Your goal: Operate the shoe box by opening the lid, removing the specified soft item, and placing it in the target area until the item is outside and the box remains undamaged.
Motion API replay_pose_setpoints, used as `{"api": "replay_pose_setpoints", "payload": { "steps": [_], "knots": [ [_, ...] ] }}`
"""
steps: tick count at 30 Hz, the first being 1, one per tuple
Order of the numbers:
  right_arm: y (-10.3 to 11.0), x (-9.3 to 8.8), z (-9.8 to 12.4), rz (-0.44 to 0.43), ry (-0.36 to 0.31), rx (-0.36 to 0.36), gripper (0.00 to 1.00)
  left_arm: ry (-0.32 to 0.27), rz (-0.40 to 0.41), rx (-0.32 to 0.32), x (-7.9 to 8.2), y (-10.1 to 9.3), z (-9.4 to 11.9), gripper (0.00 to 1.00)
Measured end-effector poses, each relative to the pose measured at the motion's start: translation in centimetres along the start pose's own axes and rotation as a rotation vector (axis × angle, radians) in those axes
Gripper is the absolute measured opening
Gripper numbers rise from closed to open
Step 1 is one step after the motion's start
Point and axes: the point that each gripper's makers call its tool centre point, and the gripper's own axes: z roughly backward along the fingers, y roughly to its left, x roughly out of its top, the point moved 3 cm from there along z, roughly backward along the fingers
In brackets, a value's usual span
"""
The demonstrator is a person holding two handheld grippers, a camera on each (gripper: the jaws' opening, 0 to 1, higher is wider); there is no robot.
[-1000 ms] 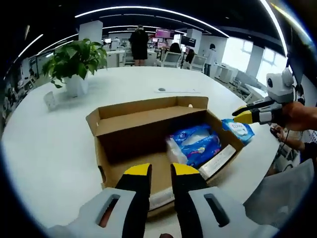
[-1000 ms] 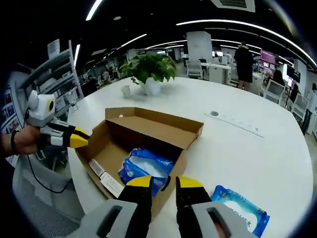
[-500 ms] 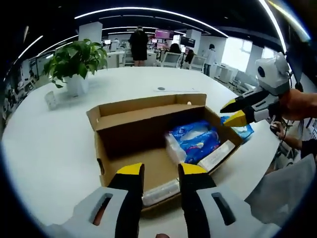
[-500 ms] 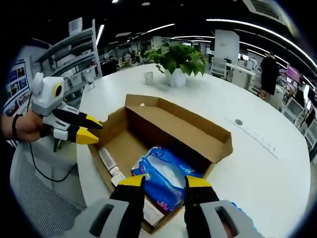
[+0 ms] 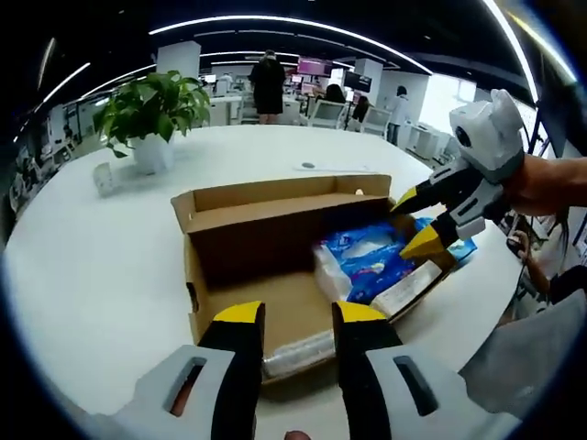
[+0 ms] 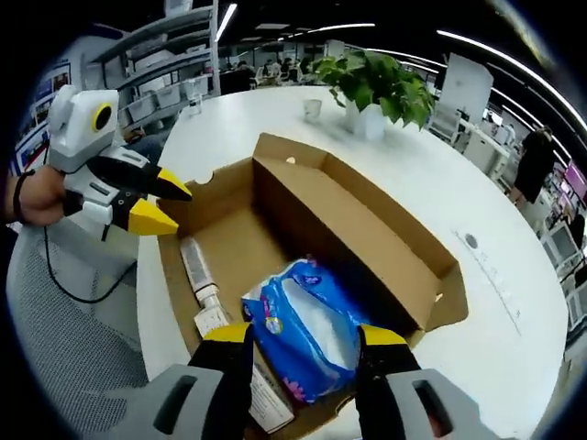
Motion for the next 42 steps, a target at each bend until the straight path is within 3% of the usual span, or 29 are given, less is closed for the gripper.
{"api": "replay_pose_setpoints", "payload": {
  "steps": [7,16,22,25,32,42],
  "knots": [
    [-0.3,-0.3,-2.0,0.073,0.061,0.033,0.52,0.009,-0.046,0.008,0.0,-0.1,-0.2,0.3],
    [-0.5,-0.4,-4.3,0.144,0.146,0.094,0.64,0.003,-0.015,0.032,0.1,1.1,-0.2,0.3],
    [-0.4,-0.3,-5.3,0.204,0.195,0.135,0.64,-0.001,-0.02,0.039,0.1,1.1,-0.1,0.31],
    [-0.2,-1.0,-5.9,0.258,0.245,0.155,0.64,0.005,-0.026,0.035,0.0,1.0,-0.1,0.33],
    [-0.3,-2.2,-7.3,0.292,0.319,0.174,0.63,-0.001,-0.024,0.045,0.0,1.2,-0.1,0.34],
    [-0.1,-2.8,-8.0,0.322,0.348,0.164,0.62,-0.004,-0.006,0.072,0.0,2.0,0.1,0.33]
  ]
}}
